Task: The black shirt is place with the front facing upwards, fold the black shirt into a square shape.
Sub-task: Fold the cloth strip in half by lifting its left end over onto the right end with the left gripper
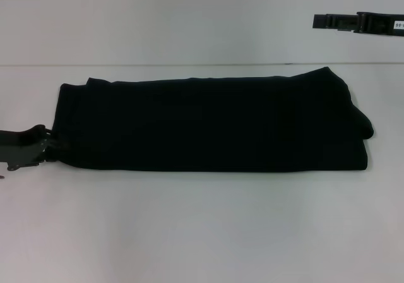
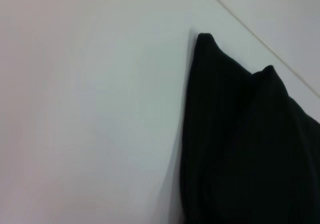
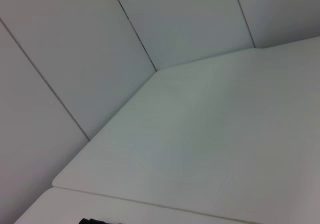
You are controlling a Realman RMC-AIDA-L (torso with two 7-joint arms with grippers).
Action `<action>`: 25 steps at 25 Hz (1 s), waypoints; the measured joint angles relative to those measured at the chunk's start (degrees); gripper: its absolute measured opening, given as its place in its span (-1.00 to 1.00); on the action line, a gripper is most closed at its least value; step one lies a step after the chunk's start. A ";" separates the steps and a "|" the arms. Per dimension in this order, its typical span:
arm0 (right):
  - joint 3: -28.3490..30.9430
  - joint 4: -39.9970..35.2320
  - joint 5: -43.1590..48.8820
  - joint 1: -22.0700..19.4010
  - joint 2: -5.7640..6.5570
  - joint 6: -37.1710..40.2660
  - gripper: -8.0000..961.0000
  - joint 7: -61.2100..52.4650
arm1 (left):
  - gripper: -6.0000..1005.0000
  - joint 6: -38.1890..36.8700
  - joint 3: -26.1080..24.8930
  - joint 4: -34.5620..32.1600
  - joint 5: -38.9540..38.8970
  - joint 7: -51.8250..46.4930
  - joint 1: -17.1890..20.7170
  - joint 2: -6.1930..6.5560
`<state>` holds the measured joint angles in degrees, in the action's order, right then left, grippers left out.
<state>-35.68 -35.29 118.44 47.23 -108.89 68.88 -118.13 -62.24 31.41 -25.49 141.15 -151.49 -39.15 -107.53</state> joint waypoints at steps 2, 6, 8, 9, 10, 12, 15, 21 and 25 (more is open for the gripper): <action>0.00 -0.11 -0.01 0.01 -0.02 -0.01 0.89 0.01 | 0.00 0.46 0.46 0.00 0.00 0.01 0.01 -0.04; 0.00 -0.13 -0.04 0.04 -0.06 0.04 0.89 0.01 | -0.36 1.67 0.95 0.03 0.00 0.06 0.04 -0.26; 0.00 -0.13 -0.05 0.05 -0.11 0.03 0.89 0.01 | -0.48 2.32 1.00 -0.04 0.00 0.20 0.04 -0.42; 0.00 -0.13 -0.05 0.05 -0.13 0.02 0.89 0.01 | -0.54 2.58 1.02 -0.06 0.00 0.33 0.04 -0.45; 0.00 -0.13 -0.05 0.04 -0.16 0.01 0.89 0.01 | -0.60 2.76 1.02 -0.11 -0.03 0.49 0.06 -0.50; 0.00 -0.14 -0.06 -0.04 -0.25 -0.10 0.89 0.01 | -0.71 2.93 0.89 -0.21 -0.26 1.14 0.20 -0.56; 0.00 -0.14 -0.54 -0.21 -0.71 -0.51 0.89 0.09 | -0.85 2.34 0.34 -2.18 -1.45 2.66 1.40 -1.16; 0.08 0.21 -2.80 -0.51 -1.98 -1.23 0.89 1.33 | -0.93 -3.38 0.24 -10.21 -8.57 7.81 7.49 -2.62; 0.09 0.46 -4.13 -0.83 -3.15 -2.88 0.89 2.35 | -0.93 -6.40 -1.93 -14.42 -11.79 10.91 12.41 -2.43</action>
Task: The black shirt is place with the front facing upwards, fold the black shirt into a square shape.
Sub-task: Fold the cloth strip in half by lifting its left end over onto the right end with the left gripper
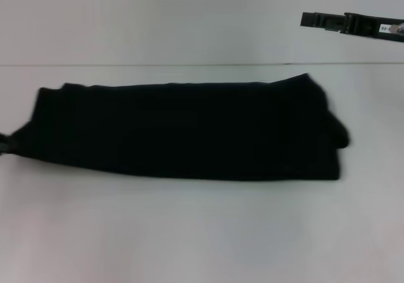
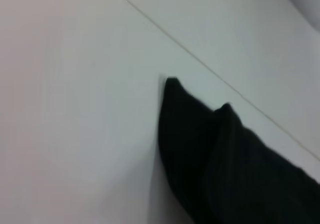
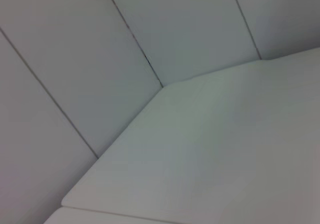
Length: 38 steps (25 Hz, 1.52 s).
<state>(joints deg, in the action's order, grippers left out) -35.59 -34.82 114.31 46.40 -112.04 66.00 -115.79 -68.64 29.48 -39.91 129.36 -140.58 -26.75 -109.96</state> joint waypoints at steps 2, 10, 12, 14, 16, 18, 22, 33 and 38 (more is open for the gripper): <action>0.01 0.01 -0.53 -0.15 -0.42 -0.45 0.89 0.11 | -0.93 -1.39 -3.44 -0.53 0.05 1.91 1.62 0.72; -0.03 0.09 -2.08 -0.57 -1.25 -2.01 0.89 0.13 | -0.93 -4.69 -10.45 -1.88 1.18 5.03 6.67 4.13; -0.02 0.12 -2.50 -0.70 -1.29 -2.19 0.89 0.23 | -0.93 -7.47 -11.85 -2.44 0.49 5.51 6.87 4.44; -0.01 0.17 -3.17 -0.91 -1.35 -2.01 0.89 0.53 | -0.93 -12.75 -13.77 -3.03 -2.05 6.90 6.09 4.29; 0.01 0.20 -3.97 -1.29 -1.38 -1.84 0.89 0.87 | -0.93 -19.50 -14.50 -3.13 -6.64 8.79 4.24 3.55; 0.03 0.22 -5.22 -1.98 -1.35 -1.98 0.88 1.65 | -0.93 -24.25 -13.49 -2.99 -10.01 9.73 1.10 1.78; 0.00 -0.18 -7.62 -4.00 -0.86 -0.97 0.87 2.45 | -0.93 -27.11 -10.54 -3.06 -11.14 11.88 -7.58 -5.09; 2.54 -0.73 -13.07 -10.46 3.84 7.17 0.86 5.01 | -0.93 -1.53 1.26 24.25 -17.06 28.08 -25.78 -14.17; 2.96 -0.58 -12.67 -11.13 4.34 7.47 0.86 6.64 | -0.88 12.40 -2.53 40.45 -25.21 42.60 -26.76 -14.69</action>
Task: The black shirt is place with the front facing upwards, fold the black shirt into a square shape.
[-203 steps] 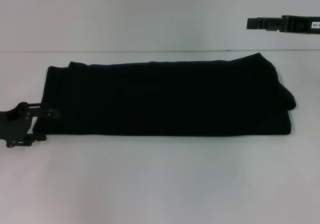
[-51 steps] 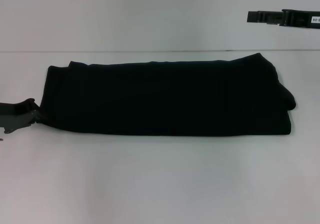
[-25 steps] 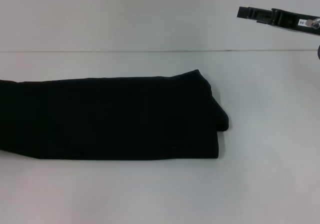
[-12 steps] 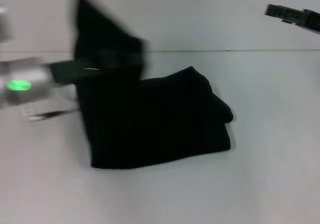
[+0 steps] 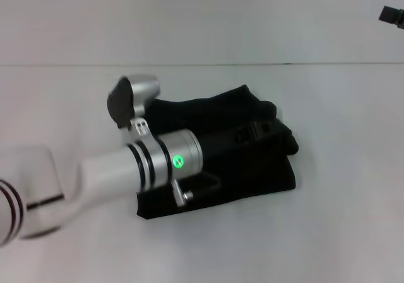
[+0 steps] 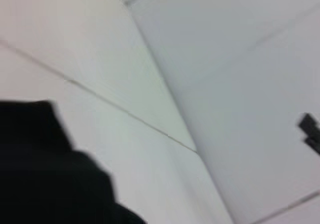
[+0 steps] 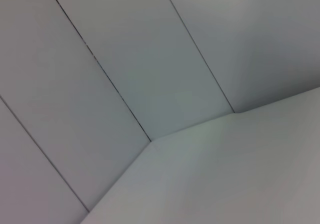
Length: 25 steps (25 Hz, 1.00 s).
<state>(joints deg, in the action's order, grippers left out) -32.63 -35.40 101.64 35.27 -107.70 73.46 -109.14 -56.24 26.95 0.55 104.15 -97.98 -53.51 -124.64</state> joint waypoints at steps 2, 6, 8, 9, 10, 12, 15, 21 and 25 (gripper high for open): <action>-0.41 0.20 0.45 -0.07 0.09 -0.68 0.86 0.20 | -0.85 -1.93 -2.50 2.79 -0.56 5.32 0.46 -0.03; -0.65 0.52 1.69 0.23 0.09 -1.33 0.86 -0.16 | -0.70 -9.77 -3.40 4.18 -0.44 8.84 1.38 -0.07; -0.67 0.57 3.29 0.62 0.14 -1.61 0.86 -1.88 | -0.62 -20.67 -3.31 2.72 -0.40 8.96 2.48 0.12; -0.70 0.59 4.01 0.82 0.30 -1.71 0.86 -2.89 | -0.58 -20.67 -3.31 2.72 -0.40 8.96 2.48 0.12; -0.70 0.59 4.01 0.82 0.30 -1.71 0.86 -2.89 | -0.54 -25.42 -3.38 1.61 -0.44 8.80 3.07 0.24; -0.73 0.59 6.13 1.33 0.70 -1.89 0.86 -5.16 | -0.45 -32.94 -4.10 -1.66 -0.71 8.12 4.54 0.43; -0.90 0.60 10.58 2.83 1.32 -2.07 0.86 -10.16 | -0.13 -38.60 -6.75 -8.10 -0.95 6.62 7.52 0.60; -5.37 0.60 21.28 8.32 2.51 -0.28 0.87 -22.08 | 0.52 -34.61 -7.07 -17.28 -0.50 5.42 12.52 2.98; -7.06 1.95 23.75 11.16 1.29 -1.56 0.87 -24.91 | 0.74 -33.12 -6.88 -19.57 -0.67 6.12 15.91 5.36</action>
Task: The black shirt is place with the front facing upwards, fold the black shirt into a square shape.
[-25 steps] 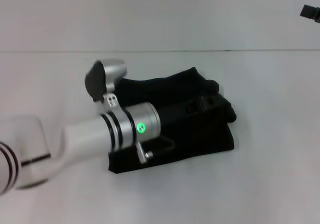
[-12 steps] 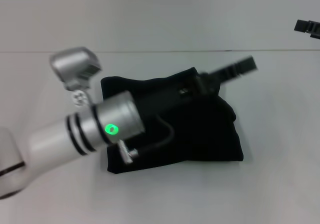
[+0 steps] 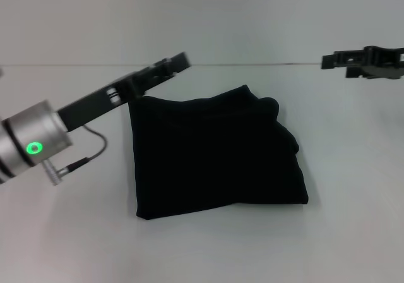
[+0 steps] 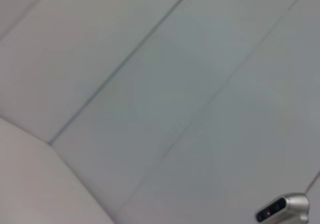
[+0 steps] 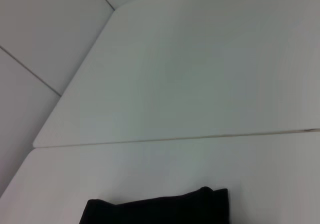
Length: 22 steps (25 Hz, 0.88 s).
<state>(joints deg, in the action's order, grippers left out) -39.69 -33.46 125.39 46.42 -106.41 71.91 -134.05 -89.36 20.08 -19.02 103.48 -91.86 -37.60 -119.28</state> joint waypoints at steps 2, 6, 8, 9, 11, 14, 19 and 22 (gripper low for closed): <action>-0.71 2.11 0.07 1.40 -0.79 -2.51 0.87 -0.16 | 0.86 0.07 0.01 -1.09 -0.08 0.35 1.06 0.50; -2.77 7.52 0.16 3.99 -2.17 -9.84 0.87 -0.15 | 0.86 -0.92 2.45 -3.39 0.42 1.33 3.26 1.43; -3.71 9.85 0.20 5.05 -3.23 -13.55 0.87 0.05 | 0.86 -1.81 4.19 -3.80 0.47 2.62 4.05 1.83; -4.33 10.62 0.19 5.37 -3.64 -15.13 0.86 0.05 | 0.86 -2.30 5.03 -4.00 0.47 3.60 4.37 2.02; -5.54 11.74 0.21 5.88 -4.64 -18.26 0.86 -0.07 | 0.86 -3.14 6.65 -4.24 0.62 5.73 4.91 2.35; -6.26 13.17 0.19 6.21 -5.52 -20.52 0.86 -0.35 | 0.86 -4.04 9.32 -4.95 1.87 8.38 5.11 2.76; -5.51 15.24 -0.51 5.89 -6.55 -22.73 0.86 -0.40 | 0.86 -4.19 12.63 -6.28 3.28 11.18 5.13 2.78; -4.72 15.83 -2.11 5.30 -7.67 -24.41 0.86 0.17 | 0.86 -3.84 12.98 -6.29 3.34 12.15 5.04 2.55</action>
<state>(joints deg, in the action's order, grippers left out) -44.41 -17.62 123.28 51.73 -114.08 47.50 -133.88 -93.20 33.06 -25.31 106.82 -79.70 -32.56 -116.73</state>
